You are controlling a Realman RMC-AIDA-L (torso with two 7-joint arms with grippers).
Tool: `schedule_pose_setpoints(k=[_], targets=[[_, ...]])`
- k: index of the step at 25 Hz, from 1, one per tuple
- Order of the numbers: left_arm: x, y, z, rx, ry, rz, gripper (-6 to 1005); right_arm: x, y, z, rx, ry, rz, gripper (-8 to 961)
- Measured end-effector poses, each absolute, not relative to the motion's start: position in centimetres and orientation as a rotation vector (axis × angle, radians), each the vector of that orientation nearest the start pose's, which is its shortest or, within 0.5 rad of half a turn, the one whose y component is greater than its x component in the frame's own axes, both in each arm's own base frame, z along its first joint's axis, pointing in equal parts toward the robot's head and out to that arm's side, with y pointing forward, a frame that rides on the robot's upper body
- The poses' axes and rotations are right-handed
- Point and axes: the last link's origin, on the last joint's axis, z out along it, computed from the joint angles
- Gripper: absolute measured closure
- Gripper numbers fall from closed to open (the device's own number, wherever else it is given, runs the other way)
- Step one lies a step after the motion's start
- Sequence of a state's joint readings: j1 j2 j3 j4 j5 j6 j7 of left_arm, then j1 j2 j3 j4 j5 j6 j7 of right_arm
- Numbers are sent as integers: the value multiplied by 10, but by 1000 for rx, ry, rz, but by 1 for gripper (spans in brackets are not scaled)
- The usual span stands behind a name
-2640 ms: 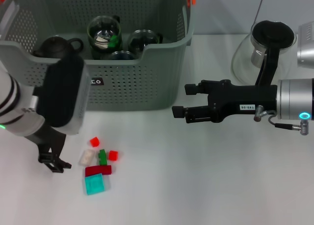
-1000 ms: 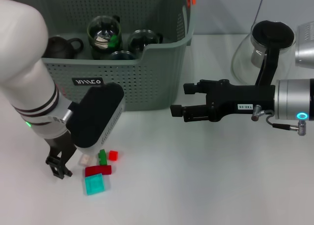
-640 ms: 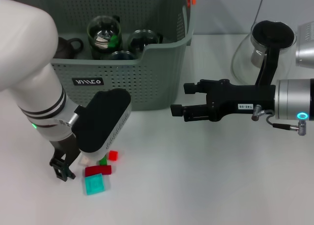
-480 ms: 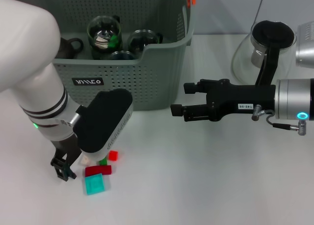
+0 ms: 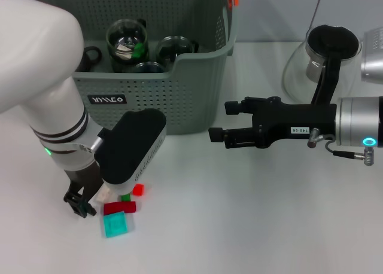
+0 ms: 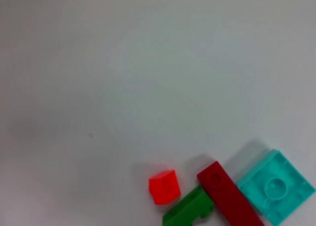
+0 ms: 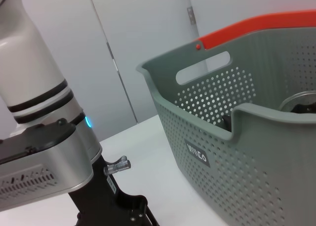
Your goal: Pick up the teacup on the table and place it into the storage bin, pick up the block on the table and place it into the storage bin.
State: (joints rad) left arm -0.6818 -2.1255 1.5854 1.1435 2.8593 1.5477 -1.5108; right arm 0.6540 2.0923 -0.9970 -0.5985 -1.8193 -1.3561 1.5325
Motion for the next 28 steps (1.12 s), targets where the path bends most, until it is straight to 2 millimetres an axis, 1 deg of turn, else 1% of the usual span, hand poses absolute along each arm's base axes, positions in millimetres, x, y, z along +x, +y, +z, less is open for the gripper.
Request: schedule_pose_setpoints(k=[4, 9, 12, 17, 21, 24, 28], targets=[[-207, 345, -42, -2896, 711, 1249, 181, 205, 363, -45, -2809, 677, 677, 39], [-206, 345, -42, -2894, 711, 1249, 333, 205, 363, -44, -2809, 674, 677, 39], [-206, 346, -42, -2892, 707, 1247, 340, 205, 363, -44, -2809, 673, 677, 39], [-206, 348, -43, -2882, 686, 1241, 549, 205, 363, -44, -2807, 674, 678, 38], [-204, 348, -42, -2881, 648, 1239, 564, 205, 363, -44, -2806, 673, 678, 38], [-199, 350, -32, -2887, 585, 1200, 576, 206, 364, -43, -2805, 671, 676, 38], [-190, 351, 0, -2903, 388, 1029, 591, 208, 364, -41, -2802, 671, 670, 39]])
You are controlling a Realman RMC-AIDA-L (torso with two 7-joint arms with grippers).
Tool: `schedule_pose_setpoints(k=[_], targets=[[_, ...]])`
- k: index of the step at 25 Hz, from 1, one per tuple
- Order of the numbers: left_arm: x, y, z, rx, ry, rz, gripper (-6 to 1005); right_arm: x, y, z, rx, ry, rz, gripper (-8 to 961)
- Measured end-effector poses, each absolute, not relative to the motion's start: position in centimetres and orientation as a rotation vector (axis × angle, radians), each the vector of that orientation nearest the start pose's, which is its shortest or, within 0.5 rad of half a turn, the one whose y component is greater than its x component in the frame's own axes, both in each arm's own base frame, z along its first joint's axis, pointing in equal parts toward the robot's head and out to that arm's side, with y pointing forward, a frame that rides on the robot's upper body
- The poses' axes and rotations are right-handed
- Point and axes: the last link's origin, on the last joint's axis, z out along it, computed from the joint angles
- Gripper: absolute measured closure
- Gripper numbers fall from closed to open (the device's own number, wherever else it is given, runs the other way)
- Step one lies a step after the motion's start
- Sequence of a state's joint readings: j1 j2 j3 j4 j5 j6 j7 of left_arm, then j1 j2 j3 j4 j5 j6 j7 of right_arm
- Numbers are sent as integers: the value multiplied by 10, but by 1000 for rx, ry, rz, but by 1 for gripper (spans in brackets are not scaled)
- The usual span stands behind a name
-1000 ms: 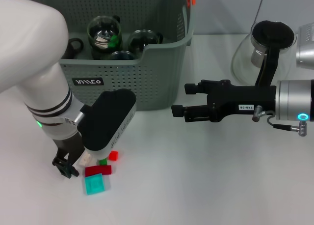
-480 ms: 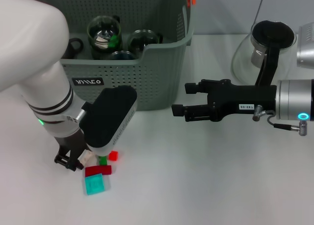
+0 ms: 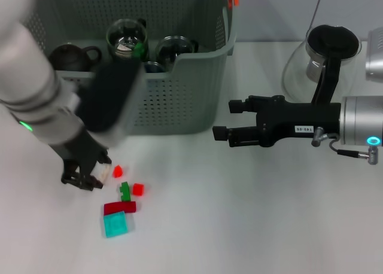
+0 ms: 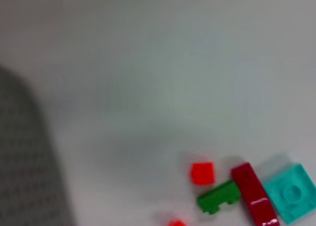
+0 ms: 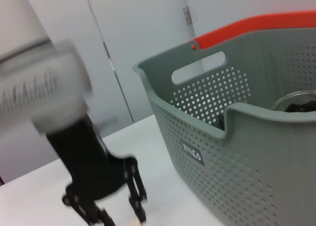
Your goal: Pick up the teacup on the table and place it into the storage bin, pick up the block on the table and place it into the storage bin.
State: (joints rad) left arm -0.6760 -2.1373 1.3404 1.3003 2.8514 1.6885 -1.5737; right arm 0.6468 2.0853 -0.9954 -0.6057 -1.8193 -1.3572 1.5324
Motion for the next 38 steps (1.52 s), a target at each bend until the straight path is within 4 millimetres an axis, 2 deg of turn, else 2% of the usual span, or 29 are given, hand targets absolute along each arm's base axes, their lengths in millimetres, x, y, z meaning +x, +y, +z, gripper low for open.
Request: schedule_pose_setpoints(k=[3, 6, 10, 11, 12, 15, 17, 22, 28, 30, 32, 34, 38], targets=[[-186, 348, 32, -2912, 163, 796, 590, 210, 364, -39, -2799, 667, 664, 39], [-187, 344, 63, -2886, -111, 473, 588, 210, 364, -39, -2800, 653, 662, 39], [-182, 350, 108, -2718, -445, 37, 586, 210, 363, -40, -2805, 651, 658, 38], [-176, 356, 127, -2663, -525, -142, 585, 210, 363, -40, -2806, 651, 657, 38], [-176, 356, 127, -2663, -525, -142, 585, 210, 363, -40, -2806, 651, 657, 38], [-166, 372, 147, -2626, -567, -331, 583, 210, 362, -40, -2810, 649, 657, 39], [-163, 390, 151, -2605, -603, -405, 583, 210, 362, -40, -2813, 640, 657, 39], [-170, 429, 141, -2512, -709, -420, 580, 208, 362, -42, -2824, 623, 652, 38], [-171, 446, 137, -2403, -720, -417, 577, 209, 361, -40, -2829, 621, 655, 38], [-168, 445, 138, -2396, -731, -427, 576, 209, 361, -40, -2830, 621, 654, 38], [-166, 443, 140, -2402, -733, -440, 499, 209, 361, -40, -2830, 621, 653, 38], [-158, 430, 145, -2450, -728, -493, 422, 210, 361, -39, -2831, 620, 651, 38], [-144, 389, 157, -2601, -613, -621, 257, 210, 361, -39, -2827, 623, 651, 38]])
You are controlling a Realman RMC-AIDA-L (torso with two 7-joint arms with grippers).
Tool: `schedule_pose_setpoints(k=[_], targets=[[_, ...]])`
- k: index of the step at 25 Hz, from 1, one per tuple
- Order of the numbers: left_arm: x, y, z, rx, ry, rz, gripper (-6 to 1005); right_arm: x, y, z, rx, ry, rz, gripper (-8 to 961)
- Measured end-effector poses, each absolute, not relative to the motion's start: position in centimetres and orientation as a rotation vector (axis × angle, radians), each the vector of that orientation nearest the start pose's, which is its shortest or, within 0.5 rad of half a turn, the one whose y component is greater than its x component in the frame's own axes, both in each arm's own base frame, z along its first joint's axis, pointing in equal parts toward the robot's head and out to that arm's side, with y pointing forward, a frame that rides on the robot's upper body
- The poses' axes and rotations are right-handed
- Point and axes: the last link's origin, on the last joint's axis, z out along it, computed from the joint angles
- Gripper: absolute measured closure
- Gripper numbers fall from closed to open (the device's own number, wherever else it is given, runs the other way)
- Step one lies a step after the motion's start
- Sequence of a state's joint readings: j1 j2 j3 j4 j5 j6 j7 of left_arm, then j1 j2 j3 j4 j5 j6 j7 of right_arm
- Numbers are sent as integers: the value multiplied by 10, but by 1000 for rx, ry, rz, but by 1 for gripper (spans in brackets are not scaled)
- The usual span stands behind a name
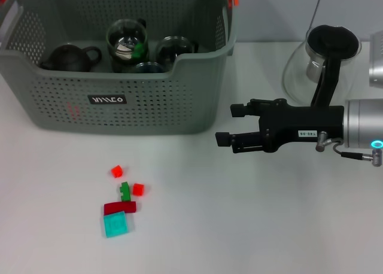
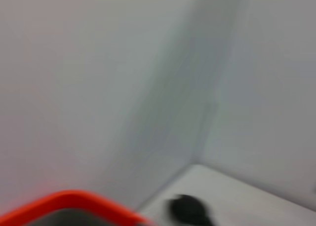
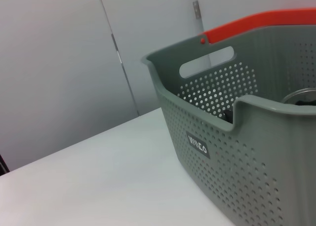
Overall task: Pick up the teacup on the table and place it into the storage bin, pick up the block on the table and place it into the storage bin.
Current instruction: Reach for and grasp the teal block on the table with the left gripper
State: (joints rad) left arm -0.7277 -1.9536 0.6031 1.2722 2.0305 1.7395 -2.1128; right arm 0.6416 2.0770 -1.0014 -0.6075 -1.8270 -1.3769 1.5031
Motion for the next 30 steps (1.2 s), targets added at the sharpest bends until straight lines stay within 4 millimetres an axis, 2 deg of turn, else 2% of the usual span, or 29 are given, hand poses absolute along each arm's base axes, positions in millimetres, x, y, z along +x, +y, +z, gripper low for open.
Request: schedule_pose_setpoints(k=[3, 5, 6, 8, 11, 12, 17, 23, 26, 30], targets=[[-144, 352, 153, -2737, -424, -583, 124, 211, 361, -38, -2822, 625, 651, 38], [-151, 332, 143, -2819, -306, -482, 89, 211, 362, -38, -2817, 625, 649, 38], [-151, 332, 143, -2819, -306, -482, 71, 210, 363, -38, -2817, 623, 650, 38], [-162, 312, 127, -2901, -224, -328, 36, 209, 363, -39, -2817, 621, 651, 38], [-168, 295, 106, -2967, -209, -192, 37, 208, 364, -39, -2817, 623, 653, 39], [-173, 290, 93, -2994, -201, -107, 37, 207, 364, -39, -2817, 624, 653, 39], [-191, 288, 53, -3047, -249, 234, 39, 206, 365, -40, -2816, 630, 656, 39], [-208, 294, 18, -3001, -280, 631, 41, 206, 365, -40, -2814, 634, 656, 39], [-213, 293, 8, -2985, -309, 753, 42, 207, 364, -40, -2812, 641, 655, 39], [-218, 296, 4, -2953, -353, 839, 43, 209, 364, -40, -2810, 647, 653, 39]])
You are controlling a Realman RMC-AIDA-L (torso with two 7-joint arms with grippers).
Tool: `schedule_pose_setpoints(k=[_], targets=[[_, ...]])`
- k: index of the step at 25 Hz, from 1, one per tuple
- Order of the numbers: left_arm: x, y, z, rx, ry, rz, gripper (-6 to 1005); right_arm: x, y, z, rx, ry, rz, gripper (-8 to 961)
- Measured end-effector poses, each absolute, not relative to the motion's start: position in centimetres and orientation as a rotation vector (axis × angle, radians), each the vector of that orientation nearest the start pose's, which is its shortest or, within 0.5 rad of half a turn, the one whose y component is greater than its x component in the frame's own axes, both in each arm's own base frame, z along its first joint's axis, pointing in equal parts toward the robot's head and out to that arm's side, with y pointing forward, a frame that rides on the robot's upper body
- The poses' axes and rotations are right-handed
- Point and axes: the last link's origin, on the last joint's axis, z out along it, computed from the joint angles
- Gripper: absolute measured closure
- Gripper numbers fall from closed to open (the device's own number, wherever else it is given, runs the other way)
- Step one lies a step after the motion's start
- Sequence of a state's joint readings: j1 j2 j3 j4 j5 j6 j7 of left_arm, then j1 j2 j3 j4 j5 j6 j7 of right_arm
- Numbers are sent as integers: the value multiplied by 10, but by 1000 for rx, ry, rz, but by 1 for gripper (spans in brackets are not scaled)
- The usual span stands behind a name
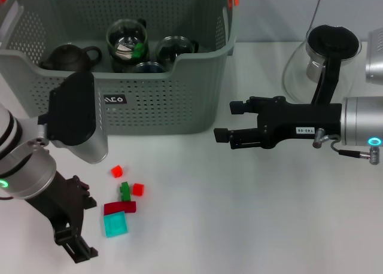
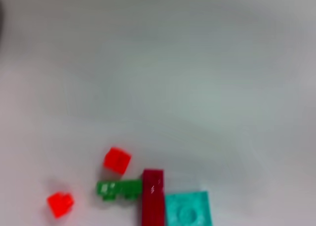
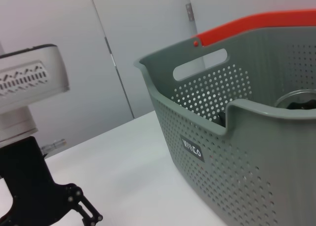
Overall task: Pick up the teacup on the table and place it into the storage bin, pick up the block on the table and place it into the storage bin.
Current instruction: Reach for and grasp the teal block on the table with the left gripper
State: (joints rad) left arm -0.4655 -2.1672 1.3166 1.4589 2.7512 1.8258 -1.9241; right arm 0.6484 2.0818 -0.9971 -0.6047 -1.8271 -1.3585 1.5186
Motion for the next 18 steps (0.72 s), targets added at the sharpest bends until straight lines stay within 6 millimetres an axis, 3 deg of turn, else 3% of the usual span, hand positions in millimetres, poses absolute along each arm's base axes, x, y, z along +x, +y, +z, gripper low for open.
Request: schedule_pose_setpoints(k=[7, 18], targets=[[-222, 300, -6, -2905, -365, 1034, 46, 209, 364, -40, -2812, 644, 655, 38], [-214, 306, -22, -2909, -318, 1108, 49, 211, 363, -39, -2808, 650, 656, 38]])
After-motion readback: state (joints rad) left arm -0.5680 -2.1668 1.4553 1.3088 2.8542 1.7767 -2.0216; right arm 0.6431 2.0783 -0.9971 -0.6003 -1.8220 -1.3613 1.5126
